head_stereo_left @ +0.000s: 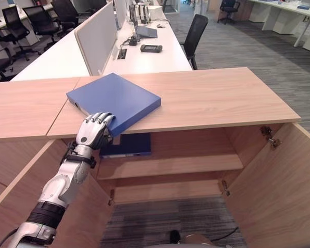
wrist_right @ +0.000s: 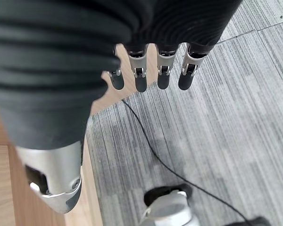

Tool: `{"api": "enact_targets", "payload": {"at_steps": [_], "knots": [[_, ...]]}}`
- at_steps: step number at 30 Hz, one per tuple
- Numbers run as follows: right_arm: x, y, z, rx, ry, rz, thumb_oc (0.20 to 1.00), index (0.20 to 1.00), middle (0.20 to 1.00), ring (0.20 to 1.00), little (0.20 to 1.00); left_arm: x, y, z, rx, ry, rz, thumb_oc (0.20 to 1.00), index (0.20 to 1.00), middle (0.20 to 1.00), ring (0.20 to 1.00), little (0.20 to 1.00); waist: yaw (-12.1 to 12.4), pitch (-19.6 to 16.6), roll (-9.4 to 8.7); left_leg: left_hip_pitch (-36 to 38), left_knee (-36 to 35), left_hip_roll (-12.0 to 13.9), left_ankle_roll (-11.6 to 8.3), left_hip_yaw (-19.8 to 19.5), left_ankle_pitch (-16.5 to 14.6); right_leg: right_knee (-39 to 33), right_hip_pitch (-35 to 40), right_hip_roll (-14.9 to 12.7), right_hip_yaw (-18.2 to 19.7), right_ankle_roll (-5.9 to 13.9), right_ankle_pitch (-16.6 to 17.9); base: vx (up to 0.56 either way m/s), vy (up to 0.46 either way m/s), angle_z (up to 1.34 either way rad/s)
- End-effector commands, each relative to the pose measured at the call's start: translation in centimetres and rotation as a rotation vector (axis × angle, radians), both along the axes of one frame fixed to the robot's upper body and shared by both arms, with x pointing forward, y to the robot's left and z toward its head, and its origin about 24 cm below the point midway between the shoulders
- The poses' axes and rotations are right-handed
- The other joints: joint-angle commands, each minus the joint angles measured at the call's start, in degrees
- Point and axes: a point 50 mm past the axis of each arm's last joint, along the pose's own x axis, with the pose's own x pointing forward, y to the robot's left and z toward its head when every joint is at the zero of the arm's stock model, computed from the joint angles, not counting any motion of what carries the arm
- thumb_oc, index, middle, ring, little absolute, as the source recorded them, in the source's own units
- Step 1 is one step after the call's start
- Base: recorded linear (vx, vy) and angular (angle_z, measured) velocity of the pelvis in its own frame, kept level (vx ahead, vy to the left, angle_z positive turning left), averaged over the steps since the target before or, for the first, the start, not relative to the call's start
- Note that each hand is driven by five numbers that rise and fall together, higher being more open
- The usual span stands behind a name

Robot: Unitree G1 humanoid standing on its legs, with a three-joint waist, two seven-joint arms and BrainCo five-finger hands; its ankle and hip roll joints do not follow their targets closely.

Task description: Put the empty folder in the office cabinet

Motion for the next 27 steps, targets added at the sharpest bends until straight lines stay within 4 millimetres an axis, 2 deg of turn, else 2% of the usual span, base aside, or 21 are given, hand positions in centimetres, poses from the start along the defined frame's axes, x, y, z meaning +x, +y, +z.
{"api": "enact_targets", "payload": {"at_steps": [1, 2, 8, 14, 20, 22, 24, 27], "knots": [[0.1, 1.1, -0.3, 0.01, 0.005, -0.026, 1.0, 1.0, 1.0, 1.0, 1.0, -2.5, 2.1, -5.7, -0.019, 0.29, 0.119, 0.2, 0.2, 0.2, 0.2, 0.2, -0.5, 1.0, -5.45, 4.7, -1.4, -5.4, 2.54, -0.9, -4.8, -16.4, 0.2, -2.8, 0.0, 8.32, 14.6, 0.0, 0.0, 0.0], [0.1, 1.1, -0.3, 0.007, 0.009, -0.025, 1.0, 1.0, 1.0, 1.0, 1.0, -2.8, 2.3, -6.5, -0.039, 0.314, 0.151, 0.2, 0.2, 0.2, 0.2, 0.2, -0.4, 1.1, -5.65, 4.6, -1.4, -5.3, 2.56, -0.9, -4.7, -16.4, 0.1, -2.8, 0.0, 8.31, 14.6, 0.0, 0.0, 0.0], [0.2, 1.1, -0.3, 0.003, 0.011, -0.02, 1.0, 1.0, 1.0, 1.0, 1.0, -3.1, 2.9, -7.7, -0.057, 0.353, 0.213, 0.2, 0.2, 0.2, 0.2, 0.2, -0.2, 1.4, -6.06, 4.5, -1.4, -5.3, 2.61, -0.9, -4.7, -16.4, 0.1, -2.8, 0.1, 8.23, 14.6, 0.0, 0.0, 0.0], [0.5, 1.0, -0.3, 0.0, 0.0, -0.022, 1.0, 1.0, 1.0, 1.0, 1.0, -3.2, 2.9, -8.1, -0.07, 0.366, 0.224, 0.2, 0.2, 0.2, 0.2, 0.2, -0.1, 1.5, -6.26, 4.6, -1.4, -5.3, 2.59, -0.9, -4.8, -16.4, 0.2, -2.8, 0.1, 8.14, 14.5, 0.0, 0.0, 0.0], [0.7, 1.4, -0.4, 0.013, -0.013, -0.036, 1.0, 1.0, 1.0, 1.0, 1.0, -3.1, 0.7, -5.4, -0.198, 0.266, 0.092, 0.2, 0.2, 0.2, 0.2, 0.2, 0.2, 1.7, -6.55, 4.5, -1.4, -5.4, 2.76, -1.2, -4.6, -16.4, 0.3, -3.0, 0.1, 8.14, 14.5, 0.0, 0.0, 0.0], [0.4, 1.5, -0.4, 0.029, -0.017, -0.053, 1.0, 1.0, 1.0, 1.0, 1.0, -3.6, -0.6, -2.8, -0.314, 0.184, -0.011, 0.2, 0.2, 0.2, 0.2, 0.2, 0.8, 2.0, -6.92, 4.3, -1.4, -5.5, 2.83, -1.6, -4.3, -16.4, 0.2, -3.3, -0.1, 8.07, 14.8, 0.0, 0.0, 0.0], [0.3, 1.6, -0.5, 0.034, -0.017, -0.052, 1.0, 1.0, 1.0, 1.0, 1.0, -4.0, -0.9, -2.0, -0.35, 0.167, -0.041, 0.2, 0.2, 0.2, 0.2, 0.2, 0.9, 2.1, -6.71, 4.4, -1.4, -5.2, 2.9, -1.7, -4.6, -16.4, 0.4, -3.0, -0.3, 8.13, 14.5, 0.0, -0.013, 0.06], [0.1, 1.8, -0.6, 0.056, -0.021, -0.047, 1.0, 1.0, 1.0, 1.0, 1.0, -5.5, -3.0, 2.3, -0.47, 0.067, -0.235, 0.2, 0.2, 0.2, 0.2, 0.2, 1.5, 2.6, -7.06, 4.1, -1.4, -5.1, 3.02, -2.4, -4.4, -16.4, 0.3, -3.3, -0.6, 8.19, 14.6, -0.01, -0.024, 0.12]]}}
